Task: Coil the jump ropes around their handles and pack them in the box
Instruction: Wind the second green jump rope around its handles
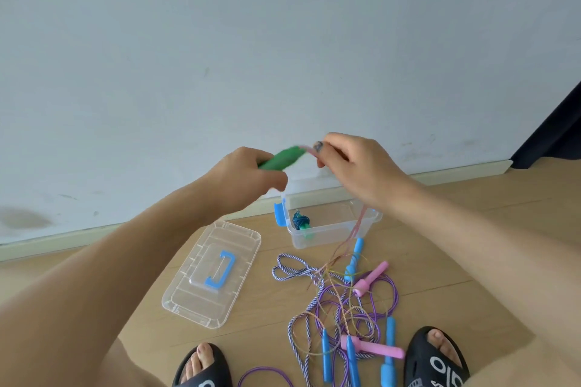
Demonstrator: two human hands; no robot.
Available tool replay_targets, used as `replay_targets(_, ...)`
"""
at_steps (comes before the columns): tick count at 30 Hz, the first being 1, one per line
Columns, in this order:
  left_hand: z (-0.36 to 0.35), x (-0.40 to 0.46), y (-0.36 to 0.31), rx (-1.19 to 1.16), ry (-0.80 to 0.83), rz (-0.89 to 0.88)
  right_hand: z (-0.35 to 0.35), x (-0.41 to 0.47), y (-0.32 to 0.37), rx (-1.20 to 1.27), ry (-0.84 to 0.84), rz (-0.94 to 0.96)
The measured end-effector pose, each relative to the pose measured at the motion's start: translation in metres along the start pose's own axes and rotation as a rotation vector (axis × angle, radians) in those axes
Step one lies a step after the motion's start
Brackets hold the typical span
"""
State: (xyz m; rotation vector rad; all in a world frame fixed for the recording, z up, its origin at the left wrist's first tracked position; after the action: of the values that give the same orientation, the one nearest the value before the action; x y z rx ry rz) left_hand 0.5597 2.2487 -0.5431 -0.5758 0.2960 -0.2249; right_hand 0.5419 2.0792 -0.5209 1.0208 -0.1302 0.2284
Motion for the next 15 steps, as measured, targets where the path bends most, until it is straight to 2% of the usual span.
replay_targets(2, -0.004, 0.003, 0.010, -0.272, 0.046, 0.120, -0.013, -0.008, 0.012, -0.235, 0.015, 0.159)
replay_targets(3, -0.007, 0.005, 0.015, -0.294, 0.056, 0.148, -0.024, -0.010, 0.015, -0.372, 0.049, 0.206)
replay_targets(6, -0.015, 0.008, 0.026, -0.234, 0.068, 0.206, -0.053, -0.015, 0.017, -0.785, 0.191, 0.222)
replay_targets(8, -0.021, 0.013, 0.032, -0.170, 0.060, 0.232, -0.068, -0.025, 0.020, -0.898, 0.311, 0.237)
replay_targets(9, -0.022, 0.014, 0.033, -0.087, 0.046, 0.227, -0.075, -0.029, 0.022, -0.911, 0.368, 0.246)
replay_targets(11, -0.023, 0.015, 0.030, 0.235, -0.017, 0.164, -0.084, -0.036, 0.027, -0.908, 0.448, 0.284)
replay_targets(13, -0.024, 0.012, 0.017, 0.540, -0.084, 0.038, -0.082, -0.036, 0.031, -0.877, 0.462, 0.323)
replay_targets(15, -0.029, 0.007, 0.004, 0.715, -0.113, -0.105, -0.069, -0.031, 0.027, -0.743, 0.444, 0.271)
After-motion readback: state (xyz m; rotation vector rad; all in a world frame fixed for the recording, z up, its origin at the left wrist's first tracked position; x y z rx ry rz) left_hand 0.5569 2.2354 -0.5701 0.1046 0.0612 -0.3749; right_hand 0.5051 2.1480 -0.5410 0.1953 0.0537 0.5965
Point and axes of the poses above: each hand's wrist, its own x-axis towards the middle knuckle, its own z-axis out of the back of the hand, y = z × x, the point moved 8 cm from there along x, towards the middle knuckle, and after that the axes turned 13 degrees about x, right-handed, at the moved point
